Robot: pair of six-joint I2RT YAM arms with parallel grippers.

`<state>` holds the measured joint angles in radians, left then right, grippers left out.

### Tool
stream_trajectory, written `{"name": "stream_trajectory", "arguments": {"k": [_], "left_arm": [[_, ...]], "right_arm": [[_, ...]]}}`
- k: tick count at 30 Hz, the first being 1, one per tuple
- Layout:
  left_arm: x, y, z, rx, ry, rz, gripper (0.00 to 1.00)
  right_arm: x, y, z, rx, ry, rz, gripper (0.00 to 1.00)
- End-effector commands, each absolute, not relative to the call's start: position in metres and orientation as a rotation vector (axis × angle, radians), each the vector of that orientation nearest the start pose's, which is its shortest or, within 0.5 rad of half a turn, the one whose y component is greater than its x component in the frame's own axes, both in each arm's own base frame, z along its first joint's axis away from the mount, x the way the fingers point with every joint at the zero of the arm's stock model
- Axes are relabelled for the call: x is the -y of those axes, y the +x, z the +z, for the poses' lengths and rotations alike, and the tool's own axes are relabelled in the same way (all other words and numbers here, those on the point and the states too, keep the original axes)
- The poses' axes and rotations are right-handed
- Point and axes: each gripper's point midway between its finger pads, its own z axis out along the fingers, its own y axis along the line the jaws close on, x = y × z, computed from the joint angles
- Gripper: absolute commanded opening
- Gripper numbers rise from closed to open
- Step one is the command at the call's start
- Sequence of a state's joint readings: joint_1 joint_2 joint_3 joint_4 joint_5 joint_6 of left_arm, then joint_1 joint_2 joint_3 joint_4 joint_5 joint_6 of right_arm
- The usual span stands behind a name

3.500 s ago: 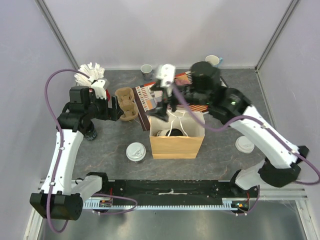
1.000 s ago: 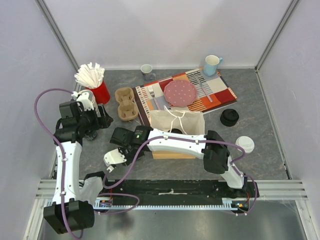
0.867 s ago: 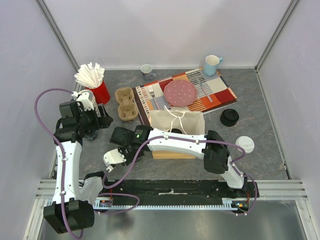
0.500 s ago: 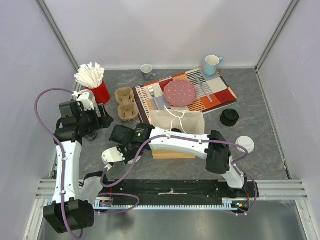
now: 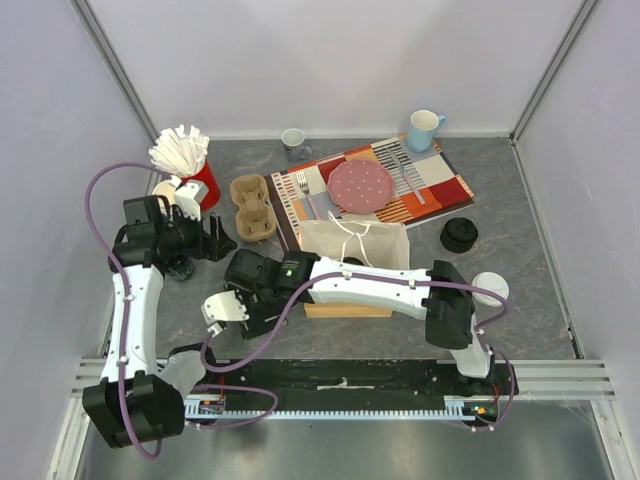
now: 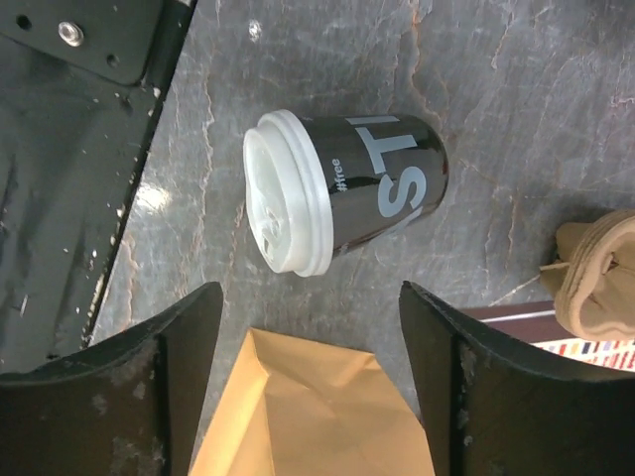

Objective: Pack the takeout coffee

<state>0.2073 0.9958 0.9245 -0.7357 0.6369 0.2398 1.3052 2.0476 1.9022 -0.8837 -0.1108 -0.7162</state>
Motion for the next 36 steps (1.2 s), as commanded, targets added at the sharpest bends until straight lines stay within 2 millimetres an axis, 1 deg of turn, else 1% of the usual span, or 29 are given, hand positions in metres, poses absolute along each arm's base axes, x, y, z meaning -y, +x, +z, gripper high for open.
{"name": "stream_trajectory", "arguments": {"k": [1, 2, 3, 4, 5, 7, 8, 9, 12, 17, 19, 23, 24, 26, 27, 30, 33, 36], "left_arm": [[0.051, 0.281, 0.237, -2.041, 0.529, -0.506, 0.83], [0.051, 0.286, 0.242, -2.034, 0.518, -0.512, 0.83], [0.052, 0.287, 0.243, -2.043, 0.483, -0.534, 0.83], [0.052, 0.288, 0.243, -2.044, 0.475, -0.538, 0.83], [0.052, 0.288, 0.241, -2.05, 0.465, -0.543, 0.83], [0.05, 0.288, 0.237, -2.066, 0.451, -0.534, 0.83], [0.048, 0.287, 0.236, -2.071, 0.447, -0.525, 0.83], [0.047, 0.287, 0.236, -2.076, 0.444, -0.518, 0.83], [0.045, 0.286, 0.237, -2.081, 0.436, -0.502, 0.83], [0.047, 0.283, 0.238, -2.08, 0.441, -0.513, 0.83], [0.047, 0.284, 0.237, -2.083, 0.437, -0.518, 0.83], [0.048, 0.284, 0.238, -2.081, 0.439, -0.527, 0.83], [0.049, 0.284, 0.239, -2.078, 0.441, -0.529, 0.83], [0.049, 0.284, 0.239, -2.08, 0.444, -0.531, 0.83], [0.049, 0.284, 0.24, -2.08, 0.444, -0.531, 0.83], [0.049, 0.284, 0.239, -2.081, 0.444, -0.536, 0.83], [0.05, 0.284, 0.242, -2.075, 0.447, -0.546, 0.83], [0.052, 0.283, 0.243, -2.07, 0.45, -0.557, 0.83]], "right_arm": [[-0.499, 0.135, 0.155, -1.326, -2.08, 0.493, 0.81], [-0.505, 0.138, 0.15, -1.34, -2.066, 0.496, 0.81], [-0.506, 0.144, 0.147, -1.36, -2.055, 0.499, 0.81], [-0.512, 0.147, 0.152, -1.358, -2.039, 0.51, 0.82], [-0.514, 0.151, 0.143, -1.379, -2.044, 0.521, 0.82], [-0.52, 0.149, 0.142, -1.369, -2.051, 0.577, 0.82], [-0.522, 0.15, 0.132, -1.378, -2.064, 0.578, 0.82], [-0.525, 0.151, 0.132, -1.374, -2.064, 0.577, 0.82], [-0.524, 0.152, 0.116, -1.391, -2.096, 0.57, 0.81], [-0.52, 0.142, 0.107, -1.374, -2.142, 0.623, 0.79], [-0.52, 0.141, 0.1, -1.389, -2.149, 0.622, 0.78], [-0.519, 0.145, 0.09, -1.422, -2.151, 0.596, 0.7], [-0.518, 0.146, 0.089, -1.426, -2.152, 0.59, 0.63], [-0.516, 0.148, 0.089, -1.435, -2.152, 0.567, 0.56], [-0.515, 0.148, 0.09, -1.436, -2.152, 0.565, 0.5], [-0.514, 0.149, 0.096, -1.434, -2.147, 0.56, 0.44], [-0.516, 0.148, 0.11, -1.423, -2.124, 0.575, 0.41], [-0.519, 0.148, 0.128, -1.404, -2.09, 0.588, 0.38]]}}
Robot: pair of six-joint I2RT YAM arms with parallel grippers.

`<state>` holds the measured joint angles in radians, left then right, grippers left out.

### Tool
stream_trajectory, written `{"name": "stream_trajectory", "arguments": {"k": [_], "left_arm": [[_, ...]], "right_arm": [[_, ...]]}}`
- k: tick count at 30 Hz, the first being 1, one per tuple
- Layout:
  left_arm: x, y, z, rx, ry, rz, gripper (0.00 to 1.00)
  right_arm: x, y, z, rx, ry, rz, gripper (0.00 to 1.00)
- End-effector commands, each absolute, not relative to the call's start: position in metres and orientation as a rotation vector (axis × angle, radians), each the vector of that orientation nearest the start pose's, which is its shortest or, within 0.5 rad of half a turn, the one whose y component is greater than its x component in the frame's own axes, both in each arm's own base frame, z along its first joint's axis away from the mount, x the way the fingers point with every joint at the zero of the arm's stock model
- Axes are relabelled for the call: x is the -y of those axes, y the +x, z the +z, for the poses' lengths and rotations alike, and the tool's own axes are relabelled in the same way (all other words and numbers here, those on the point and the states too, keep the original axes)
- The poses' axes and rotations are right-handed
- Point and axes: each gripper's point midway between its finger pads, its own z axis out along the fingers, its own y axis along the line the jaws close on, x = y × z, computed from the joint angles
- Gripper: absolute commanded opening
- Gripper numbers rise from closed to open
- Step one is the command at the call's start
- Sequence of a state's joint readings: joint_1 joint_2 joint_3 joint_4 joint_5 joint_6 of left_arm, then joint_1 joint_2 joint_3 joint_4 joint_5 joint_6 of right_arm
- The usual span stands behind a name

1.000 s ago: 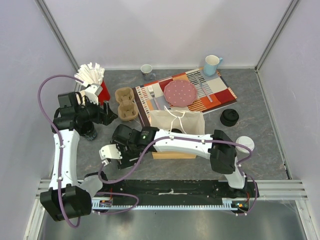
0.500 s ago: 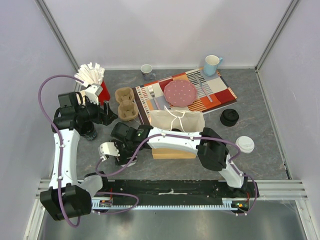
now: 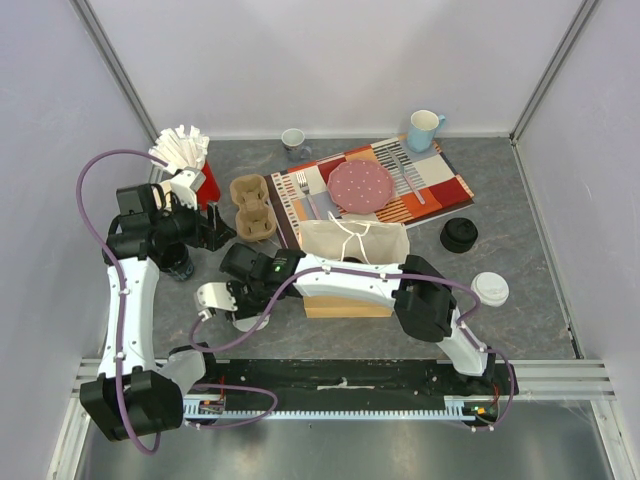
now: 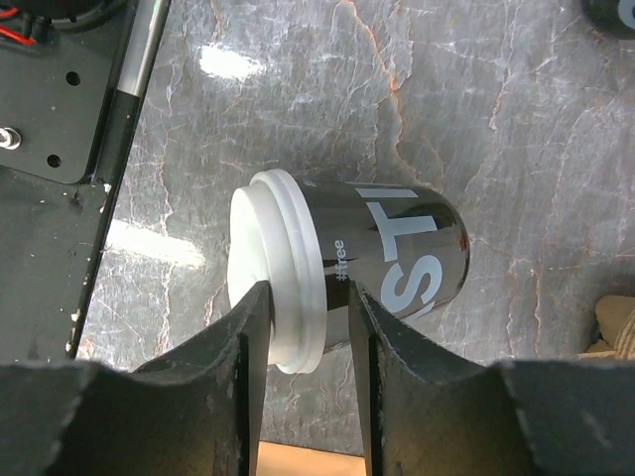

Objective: Pack the takeout coffee

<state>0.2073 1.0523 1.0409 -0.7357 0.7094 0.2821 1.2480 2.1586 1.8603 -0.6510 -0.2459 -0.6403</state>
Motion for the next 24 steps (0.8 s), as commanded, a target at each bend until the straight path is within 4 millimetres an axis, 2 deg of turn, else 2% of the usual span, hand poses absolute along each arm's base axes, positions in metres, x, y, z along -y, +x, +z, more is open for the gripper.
{"name": "stream_trajectory", "arguments": {"k": [1, 8, 15, 19, 22, 24], "left_arm": [[0.053, 0.283, 0.243, -2.07, 0.452, -0.559, 0.83], [0.056, 0.281, 0.255, -2.041, 0.483, -0.568, 0.83], [0.064, 0.283, 0.291, -1.943, 0.528, -0.588, 0.83], [0.064, 0.286, 0.299, -1.929, 0.516, -0.596, 0.83], [0.064, 0.288, 0.304, -1.919, 0.505, -0.593, 0.83], [0.061, 0.292, 0.311, -1.9, 0.49, -0.557, 0.83]], "right_arm": [[-0.519, 0.148, 0.135, -1.398, -2.08, 0.594, 0.37], [-0.52, 0.145, 0.175, -1.39, -2.005, 0.667, 0.29], [-0.517, 0.142, 0.21, -1.422, -1.912, 0.769, 0.25], [-0.515, 0.145, 0.223, -1.449, -1.864, 0.797, 0.22], [-0.515, 0.144, 0.246, -1.453, -1.806, 0.841, 0.21], [-0.515, 0.144, 0.271, -1.445, -1.746, 0.874, 0.2]]}}
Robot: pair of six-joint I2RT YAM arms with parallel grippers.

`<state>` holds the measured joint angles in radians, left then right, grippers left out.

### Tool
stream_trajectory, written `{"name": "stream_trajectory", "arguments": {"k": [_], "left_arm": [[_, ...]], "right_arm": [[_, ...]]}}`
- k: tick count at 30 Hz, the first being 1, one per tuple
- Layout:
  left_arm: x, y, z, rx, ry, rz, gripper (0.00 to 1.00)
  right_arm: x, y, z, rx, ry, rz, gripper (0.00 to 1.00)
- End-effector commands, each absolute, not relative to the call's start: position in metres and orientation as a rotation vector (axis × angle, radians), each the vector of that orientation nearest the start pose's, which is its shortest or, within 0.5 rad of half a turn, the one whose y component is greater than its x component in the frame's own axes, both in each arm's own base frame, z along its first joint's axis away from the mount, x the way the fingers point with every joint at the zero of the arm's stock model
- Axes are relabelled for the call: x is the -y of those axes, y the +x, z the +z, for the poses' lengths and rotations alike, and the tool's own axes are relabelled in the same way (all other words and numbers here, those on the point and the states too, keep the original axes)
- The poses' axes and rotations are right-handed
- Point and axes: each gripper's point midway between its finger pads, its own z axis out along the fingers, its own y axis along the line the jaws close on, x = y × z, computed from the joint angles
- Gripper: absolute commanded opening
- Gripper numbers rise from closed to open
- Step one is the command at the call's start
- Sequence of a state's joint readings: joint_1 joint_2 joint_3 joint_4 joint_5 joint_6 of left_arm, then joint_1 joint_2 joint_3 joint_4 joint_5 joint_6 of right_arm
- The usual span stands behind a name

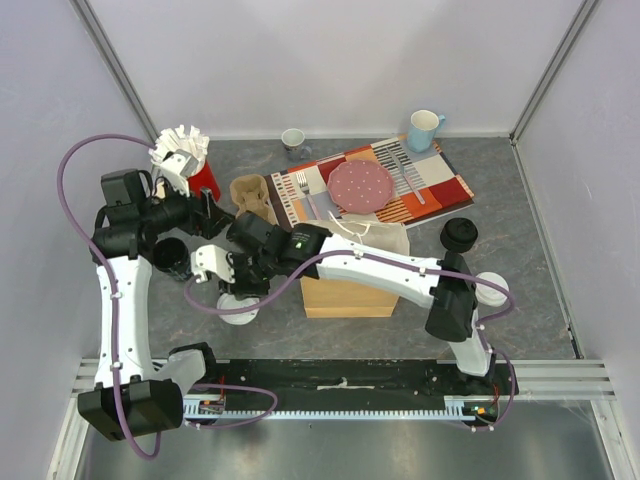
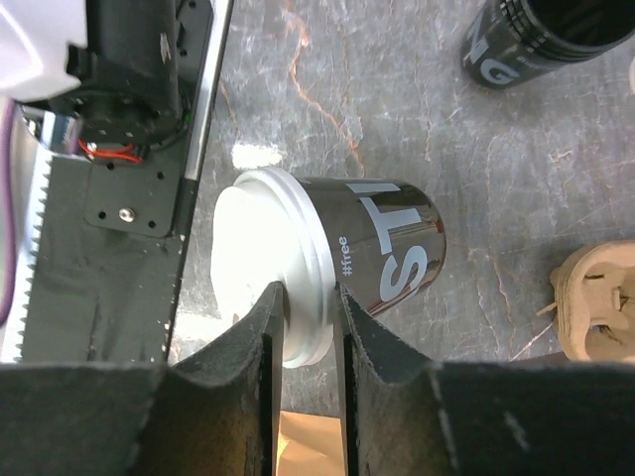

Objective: Pack the takeout coffee

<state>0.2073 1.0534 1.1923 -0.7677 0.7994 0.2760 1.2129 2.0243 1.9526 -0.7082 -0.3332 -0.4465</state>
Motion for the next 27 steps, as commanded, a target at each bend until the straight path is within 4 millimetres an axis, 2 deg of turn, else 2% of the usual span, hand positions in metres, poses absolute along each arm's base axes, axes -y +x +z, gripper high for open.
{"name": "stream_trajectory", "arguments": {"k": [1, 5, 8, 12, 13, 14, 15, 16, 17, 19, 20, 21, 22, 23, 24, 25, 26, 27], "left_arm": [[0.06, 0.294, 0.313, -1.897, 0.473, -0.548, 0.83], [0.043, 0.311, 0.343, -1.82, 0.406, -0.411, 0.83], [0.039, 0.318, 0.365, -1.758, 0.385, -0.375, 0.83], [0.042, 0.321, 0.387, -1.679, 0.411, -0.364, 0.83], [0.043, 0.321, 0.389, -1.668, 0.423, -0.367, 0.83], [0.047, 0.32, 0.39, -1.655, 0.449, -0.387, 0.83], [0.05, 0.319, 0.391, -1.643, 0.477, -0.397, 0.83], [0.054, 0.319, 0.389, -1.642, 0.499, -0.423, 0.83], [0.065, 0.314, 0.389, -1.625, 0.551, -0.479, 0.83], [0.076, 0.312, 0.384, -1.62, 0.604, -0.527, 0.83], [0.09, 0.309, 0.383, -1.615, 0.646, -0.555, 0.83], [0.096, 0.311, 0.381, -1.611, 0.683, -0.538, 0.83], [0.113, 0.31, 0.373, -1.637, 0.725, -0.546, 0.83], [0.125, 0.309, 0.37, -1.64, 0.769, -0.559, 0.83], [0.133, 0.307, 0.368, -1.635, 0.811, -0.563, 0.83], [0.147, 0.302, 0.371, -1.624, 0.853, -0.607, 0.83], [0.152, 0.306, 0.367, -1.64, 0.861, -0.643, 0.83], [0.157, 0.305, 0.368, -1.645, 0.861, -0.683, 0.83]], "right_arm": [[-0.514, 0.144, 0.286, -1.434, -1.718, 0.893, 0.2], [-0.509, 0.146, 0.333, -1.429, -1.591, 0.983, 0.19], [-0.496, 0.153, 0.376, -1.434, -1.452, 1.055, 0.18], [-0.476, 0.168, 0.423, -1.447, -1.268, 1.144, 0.16], [-0.472, 0.169, 0.432, -1.472, -1.214, 1.179, 0.16], [-0.463, 0.169, 0.451, -1.45, -1.163, 1.194, 0.16], [-0.456, 0.176, 0.46, -1.454, -1.118, 1.193, 0.15], [-0.45, 0.178, 0.469, -1.469, -1.071, 1.213, 0.15], [-0.437, 0.178, 0.486, -1.451, -1.023, 1.216, 0.15], [-0.42, 0.187, 0.499, -1.462, -0.944, 1.211, 0.14], [-0.407, 0.184, 0.514, -1.457, -0.894, 1.23, 0.14], [-0.395, 0.193, 0.52, -1.467, -0.838, 1.215, 0.14], [-0.388, 0.196, 0.52, -1.485, -0.805, 1.212, 0.14], [-0.372, 0.192, 0.532, -1.483, -0.75, 1.231, 0.13], [-0.359, 0.202, 0.535, -1.497, -0.692, 1.209, 0.13], [-0.352, 0.207, 0.529, -1.526, -0.657, 1.198, 0.12], [-0.335, 0.203, 0.539, -1.514, -0.614, 1.201, 0.11], [-0.323, 0.211, 0.539, -1.533, -0.556, 1.19, 0.11]]}}
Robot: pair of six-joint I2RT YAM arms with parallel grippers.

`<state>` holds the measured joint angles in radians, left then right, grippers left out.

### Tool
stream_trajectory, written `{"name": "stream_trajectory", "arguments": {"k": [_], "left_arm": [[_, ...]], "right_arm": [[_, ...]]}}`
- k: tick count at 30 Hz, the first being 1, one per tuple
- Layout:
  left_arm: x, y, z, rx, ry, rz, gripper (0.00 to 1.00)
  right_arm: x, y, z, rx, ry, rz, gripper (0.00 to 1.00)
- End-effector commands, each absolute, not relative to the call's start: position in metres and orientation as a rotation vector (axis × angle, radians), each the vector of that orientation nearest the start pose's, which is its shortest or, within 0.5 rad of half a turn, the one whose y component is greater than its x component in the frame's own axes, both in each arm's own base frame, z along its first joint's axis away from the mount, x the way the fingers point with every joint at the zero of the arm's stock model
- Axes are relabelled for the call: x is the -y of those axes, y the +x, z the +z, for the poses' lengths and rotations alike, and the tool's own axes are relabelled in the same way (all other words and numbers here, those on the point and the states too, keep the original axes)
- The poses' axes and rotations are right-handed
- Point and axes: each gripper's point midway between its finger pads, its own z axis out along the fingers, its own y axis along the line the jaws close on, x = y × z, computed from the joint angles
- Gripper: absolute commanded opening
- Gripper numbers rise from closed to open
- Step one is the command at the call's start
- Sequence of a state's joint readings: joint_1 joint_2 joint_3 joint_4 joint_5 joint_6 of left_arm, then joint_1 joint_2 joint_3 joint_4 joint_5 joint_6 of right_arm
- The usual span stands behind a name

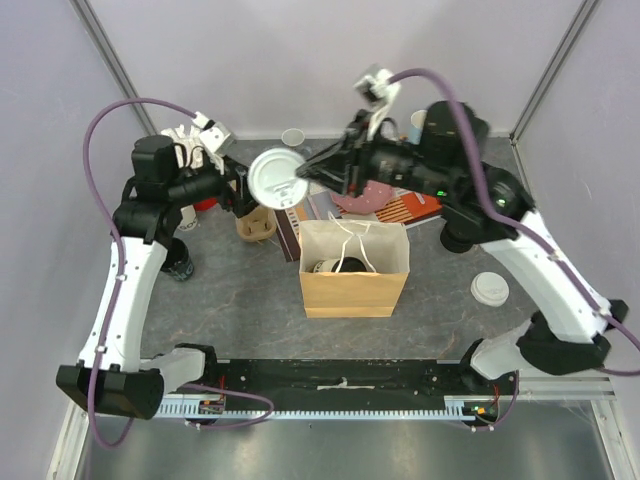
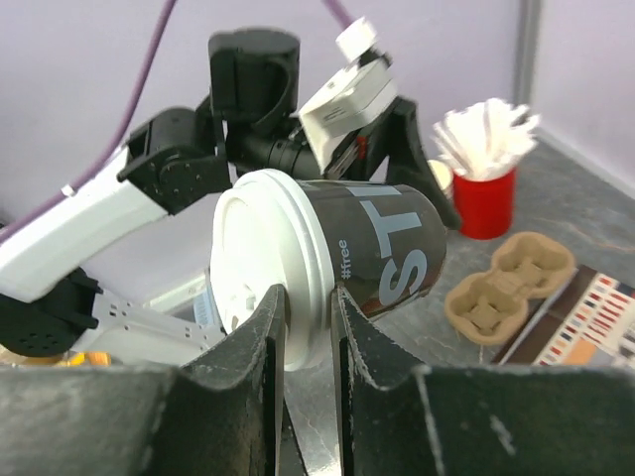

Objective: Pack the takeout coffee

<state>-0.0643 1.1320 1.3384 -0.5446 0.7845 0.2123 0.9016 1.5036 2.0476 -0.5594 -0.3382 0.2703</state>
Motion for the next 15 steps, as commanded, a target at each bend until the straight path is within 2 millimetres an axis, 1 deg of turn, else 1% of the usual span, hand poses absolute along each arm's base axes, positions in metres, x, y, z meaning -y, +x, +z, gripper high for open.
{"name": "stream_trajectory", "arguments": {"k": [1, 2, 3, 4, 5, 6, 7, 8, 9, 10, 11, 12, 13, 14, 15], "left_arm": [[0.163, 0.307, 0.375, -1.628, 0.877, -0.701, 0.83], [0.167, 0.312, 0.369, -1.652, 0.881, -0.723, 0.83], [0.17, 0.315, 0.369, -1.652, 0.893, -0.728, 0.83], [0.177, 0.314, 0.374, -1.633, 0.919, -0.735, 0.83], [0.181, 0.314, 0.373, -1.633, 0.937, -0.739, 0.83], [0.187, 0.317, 0.368, -1.628, 0.976, -0.739, 0.82], [0.202, 0.309, 0.372, -1.595, 1.034, -0.751, 0.82], [0.208, 0.306, 0.371, -1.565, 1.091, -0.737, 0.82], [0.216, 0.299, 0.367, -1.565, 1.128, -0.754, 0.82], [0.228, 0.289, 0.367, -1.536, 1.178, -0.783, 0.82], [0.232, 0.285, 0.366, -1.523, 1.208, -0.789, 0.82], [0.237, 0.284, 0.36, -1.53, 1.226, -0.8, 0.82], [0.241, 0.282, 0.358, -1.528, 1.246, -0.801, 0.83], [0.244, 0.282, 0.356, -1.516, 1.267, -0.791, 0.84], [0.247, 0.285, 0.35, -1.526, 1.282, -0.787, 0.84]], "right_arm": [[-0.316, 0.217, 0.533, -1.564, -0.511, 1.168, 0.1], [-0.303, 0.214, 0.536, -1.563, -0.481, 1.16, 0.09], [-0.294, 0.221, 0.531, -1.594, -0.432, 1.145, 0.09], [-0.286, 0.224, 0.529, -1.609, -0.392, 1.128, 0.08], [-0.274, 0.219, 0.529, -1.622, -0.367, 1.119, 0.08], [-0.266, 0.222, 0.528, -1.635, -0.33, 1.106, 0.08], [-0.259, 0.223, 0.526, -1.654, -0.281, 1.102, 0.07], [-0.248, 0.217, 0.526, -1.668, -0.251, 1.096, 0.07], [-0.24, 0.219, 0.523, -1.682, -0.218, 1.076, 0.07], [-0.234, 0.217, 0.518, -1.714, -0.183, 1.071, 0.06], [-0.225, 0.212, 0.519, -1.711, -0.15, 1.063, 0.05], [-0.22, 0.213, 0.513, -1.732, -0.125, 1.052, 0.05], [-0.213, 0.206, 0.51, -1.75, -0.087, 1.059, 0.05], [-0.209, 0.205, 0.507, -1.759, -0.064, 1.049, 0.05], [-0.207, 0.206, 0.499, -1.782, -0.043, 1.038, 0.05]]}}
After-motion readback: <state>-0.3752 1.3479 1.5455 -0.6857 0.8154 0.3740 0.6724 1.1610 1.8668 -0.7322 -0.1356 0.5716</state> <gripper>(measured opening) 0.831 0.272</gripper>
